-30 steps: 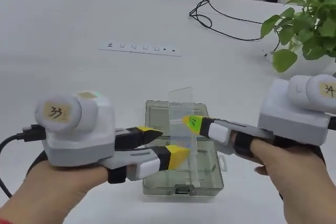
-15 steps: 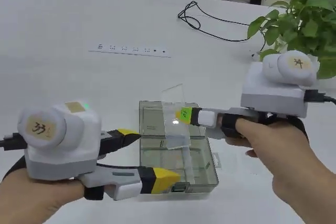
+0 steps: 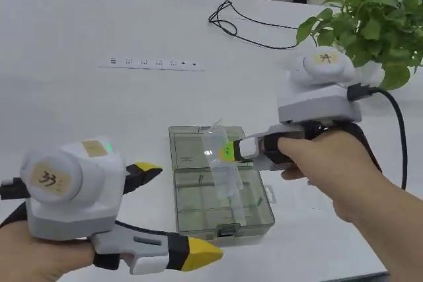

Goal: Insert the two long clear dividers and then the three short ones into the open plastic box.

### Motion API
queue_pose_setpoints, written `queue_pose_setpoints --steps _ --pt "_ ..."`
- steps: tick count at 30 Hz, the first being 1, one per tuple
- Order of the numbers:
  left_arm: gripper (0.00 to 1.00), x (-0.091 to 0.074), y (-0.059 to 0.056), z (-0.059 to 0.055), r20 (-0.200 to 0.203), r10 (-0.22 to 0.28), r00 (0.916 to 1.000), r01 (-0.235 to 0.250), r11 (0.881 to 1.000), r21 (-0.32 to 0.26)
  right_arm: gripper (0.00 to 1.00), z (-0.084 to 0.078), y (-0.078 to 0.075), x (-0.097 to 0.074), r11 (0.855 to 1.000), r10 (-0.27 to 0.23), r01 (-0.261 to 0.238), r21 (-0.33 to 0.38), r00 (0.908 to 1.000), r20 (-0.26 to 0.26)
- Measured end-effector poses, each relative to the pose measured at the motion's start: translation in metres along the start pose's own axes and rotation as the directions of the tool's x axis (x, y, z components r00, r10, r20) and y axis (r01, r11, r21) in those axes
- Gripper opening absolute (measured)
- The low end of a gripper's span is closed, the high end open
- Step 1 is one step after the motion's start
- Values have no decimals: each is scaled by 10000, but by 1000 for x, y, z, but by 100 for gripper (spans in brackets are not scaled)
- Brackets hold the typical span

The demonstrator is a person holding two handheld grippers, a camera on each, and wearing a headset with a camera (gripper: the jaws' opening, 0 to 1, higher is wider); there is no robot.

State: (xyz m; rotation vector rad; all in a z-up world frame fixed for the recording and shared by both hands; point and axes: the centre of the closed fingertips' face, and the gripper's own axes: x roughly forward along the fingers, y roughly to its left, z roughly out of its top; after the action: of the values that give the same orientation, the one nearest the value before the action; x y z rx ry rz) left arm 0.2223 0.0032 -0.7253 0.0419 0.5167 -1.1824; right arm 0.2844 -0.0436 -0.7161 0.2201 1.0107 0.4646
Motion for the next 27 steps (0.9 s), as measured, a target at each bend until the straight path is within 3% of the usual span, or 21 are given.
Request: queue_pose_setpoints --steps 6,9,12,27 --pt "100 1 0 -8 -172 -41 9998 44 9998 182 6 -16 -9 13 9974 -473 499 518 9976 -497" --pt "100 0 -1 -8 -60 -74 10000 74 9999 77 6 -24 -7 17 9946 -335 396 956 9974 -643" --pt "100 -1 0 -9 -19 -77 10000 77 10000 44 6 -28 -16 25 9904 -439 527 1277 9965 -705" --pt "100 -1 0 -10 136 -219 9997 221 9997 -140 6 -42 -27 41 9826 -752 909 1622 9921 -1001"
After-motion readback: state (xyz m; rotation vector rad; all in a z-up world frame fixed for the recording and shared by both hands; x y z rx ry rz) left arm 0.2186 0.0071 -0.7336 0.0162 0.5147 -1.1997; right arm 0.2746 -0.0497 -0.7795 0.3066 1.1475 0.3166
